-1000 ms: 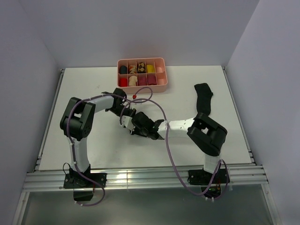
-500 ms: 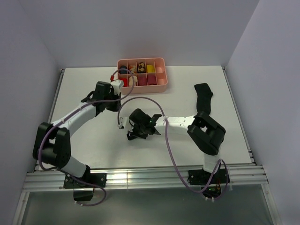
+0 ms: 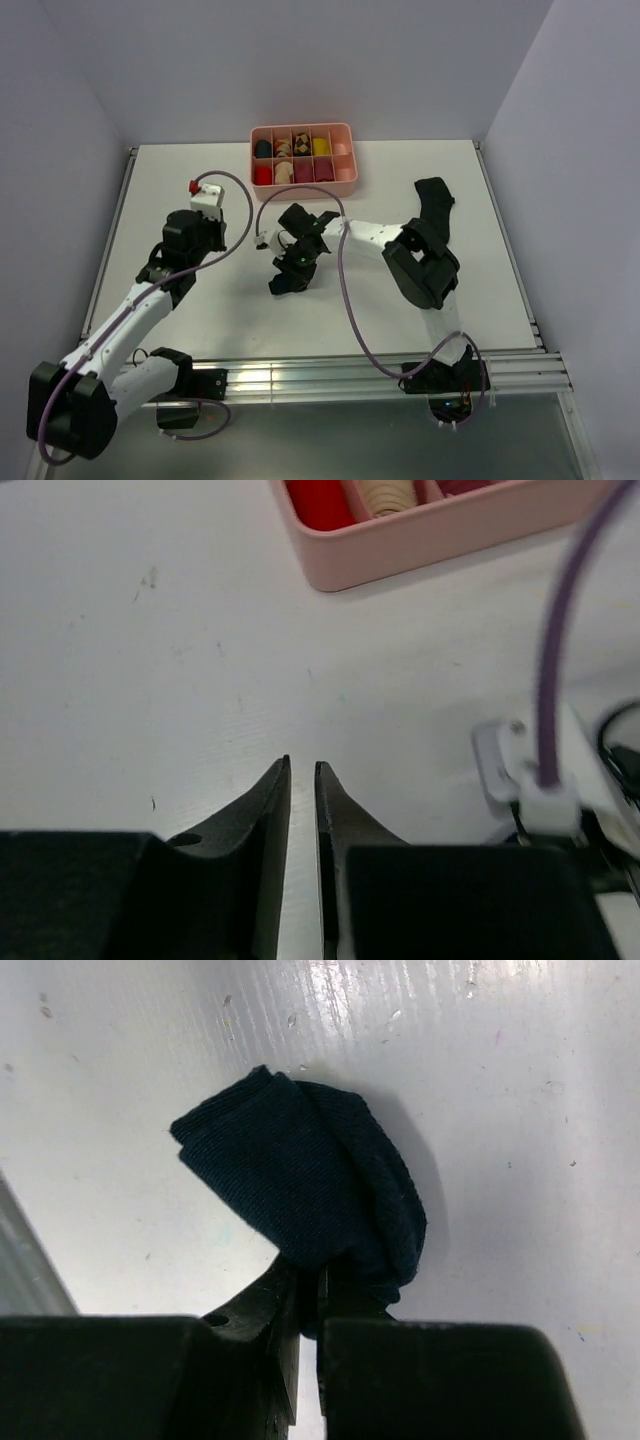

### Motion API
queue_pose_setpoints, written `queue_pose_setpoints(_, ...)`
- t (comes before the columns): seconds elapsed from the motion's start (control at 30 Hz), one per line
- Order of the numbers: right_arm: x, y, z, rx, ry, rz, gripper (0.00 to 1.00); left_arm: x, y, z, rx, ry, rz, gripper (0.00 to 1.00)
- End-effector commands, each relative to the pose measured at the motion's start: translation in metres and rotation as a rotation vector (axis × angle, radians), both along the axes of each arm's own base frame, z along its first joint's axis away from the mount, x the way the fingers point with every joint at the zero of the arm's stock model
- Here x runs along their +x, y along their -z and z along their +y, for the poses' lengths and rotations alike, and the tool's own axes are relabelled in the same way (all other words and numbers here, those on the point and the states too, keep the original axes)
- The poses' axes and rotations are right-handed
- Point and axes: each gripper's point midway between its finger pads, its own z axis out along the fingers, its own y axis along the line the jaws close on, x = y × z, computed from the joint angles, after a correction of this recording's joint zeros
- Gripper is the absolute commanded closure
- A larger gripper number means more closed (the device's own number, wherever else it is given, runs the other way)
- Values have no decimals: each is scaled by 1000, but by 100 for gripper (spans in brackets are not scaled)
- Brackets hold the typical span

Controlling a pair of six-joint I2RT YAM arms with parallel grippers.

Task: Roll the socks
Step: Roll the sock at the center of the board.

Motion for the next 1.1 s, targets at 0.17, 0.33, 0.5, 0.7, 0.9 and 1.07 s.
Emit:
queue_pose_setpoints(0.17,-13,13,-14,-44,103,374,100,-47,-2,-54,64,448,-39,78)
queue_pose_setpoints(0.33,-6,19,-15,-58,145,423,100,-71,29,-98,128,598,47,78)
queue_pose_setpoints(0.5,-8,24,-18,-78,157,446,100,-94,57,-134,169,731,110,78)
queue_pose_setpoints(0.7,-7,26,-17,-83,167,456,100,-98,86,-147,220,797,169,78)
queue_pose_setpoints(0.9,-8,29,-17,-89,172,460,100,-92,109,-150,254,790,242,79)
queue_pose_setpoints(1.07,-7,26,-15,-69,173,455,100,-88,127,-148,265,749,298,82)
